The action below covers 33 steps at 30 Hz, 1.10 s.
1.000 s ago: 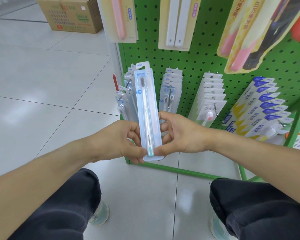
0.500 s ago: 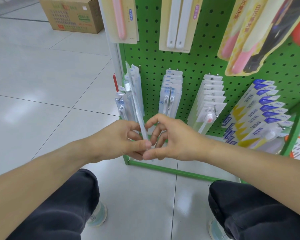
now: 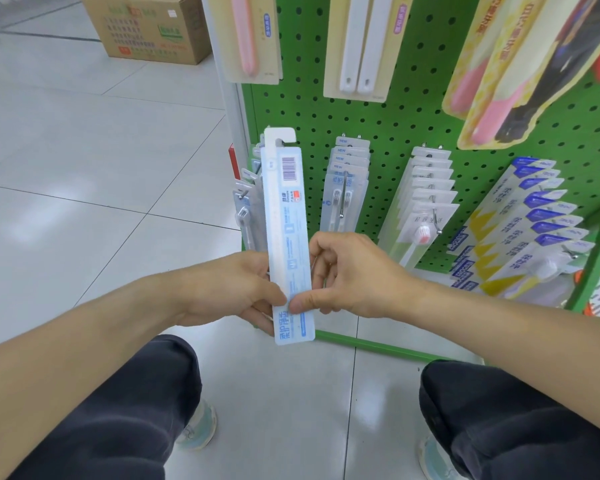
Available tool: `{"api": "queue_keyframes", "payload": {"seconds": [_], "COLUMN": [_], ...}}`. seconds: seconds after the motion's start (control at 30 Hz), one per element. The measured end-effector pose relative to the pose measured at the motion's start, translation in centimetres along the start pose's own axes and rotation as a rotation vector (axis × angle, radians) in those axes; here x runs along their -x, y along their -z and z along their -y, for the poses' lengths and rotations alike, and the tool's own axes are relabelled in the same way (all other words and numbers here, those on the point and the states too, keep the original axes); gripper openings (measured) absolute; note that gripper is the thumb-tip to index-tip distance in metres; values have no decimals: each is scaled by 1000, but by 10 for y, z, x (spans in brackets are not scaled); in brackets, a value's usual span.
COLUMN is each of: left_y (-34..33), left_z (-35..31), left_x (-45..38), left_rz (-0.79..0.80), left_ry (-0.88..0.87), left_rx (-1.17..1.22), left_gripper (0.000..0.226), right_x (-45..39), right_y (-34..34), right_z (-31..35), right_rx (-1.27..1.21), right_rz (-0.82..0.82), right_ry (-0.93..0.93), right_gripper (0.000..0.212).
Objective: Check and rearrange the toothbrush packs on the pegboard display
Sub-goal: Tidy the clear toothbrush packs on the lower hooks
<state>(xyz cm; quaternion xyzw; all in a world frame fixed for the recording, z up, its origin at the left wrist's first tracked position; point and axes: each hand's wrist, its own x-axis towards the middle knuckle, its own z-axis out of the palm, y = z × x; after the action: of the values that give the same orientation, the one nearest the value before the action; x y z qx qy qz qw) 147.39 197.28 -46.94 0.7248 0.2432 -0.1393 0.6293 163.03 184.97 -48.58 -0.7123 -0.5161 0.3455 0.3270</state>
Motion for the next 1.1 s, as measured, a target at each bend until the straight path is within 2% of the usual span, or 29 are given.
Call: {"api": "queue_keyframes", "payload": {"seconds": [0.1,0.27,0.4,0.6,0.7,0.77,0.83,0.97,1.1], "left_y": [-5,-10,-13,-14,-15,-15,-13,-7,-1], "left_z": [3,2,1,3,6,7,7,5,5], "left_x": [1,-1,-3,-10,-11,-11,-10,-7,-4], "left_rz": [78,60,34,-123,-116,-71,-24,62,89], "left_ry": [3,-17,-16,-105,-120,-113,-107,-44,-36], "left_rx": [-50,-96,-56,-10,-29,-31,-50,-161,-217], "left_gripper": [44,36,33,40,37,38,41,40,33], "right_x": [1,-2,-2,-1,-1,-1,-1,-2,-1], "right_y": [1,0,2,9,12,11,8,9,11], "right_z": [-1,-3,-2,-2,-2,-3,-3,-3,-5], "right_rx": [17,-144,-198,-158,-159,-117,-65,-98,-169], "right_rz": [18,-77,-83,-80,-16,-3,-42,-176,-174], "right_ry": [-20,-36,-44,-72,-84,-67,-26,7,-16], "right_gripper": [45,38,39,48,64,67,59,24,23]}}
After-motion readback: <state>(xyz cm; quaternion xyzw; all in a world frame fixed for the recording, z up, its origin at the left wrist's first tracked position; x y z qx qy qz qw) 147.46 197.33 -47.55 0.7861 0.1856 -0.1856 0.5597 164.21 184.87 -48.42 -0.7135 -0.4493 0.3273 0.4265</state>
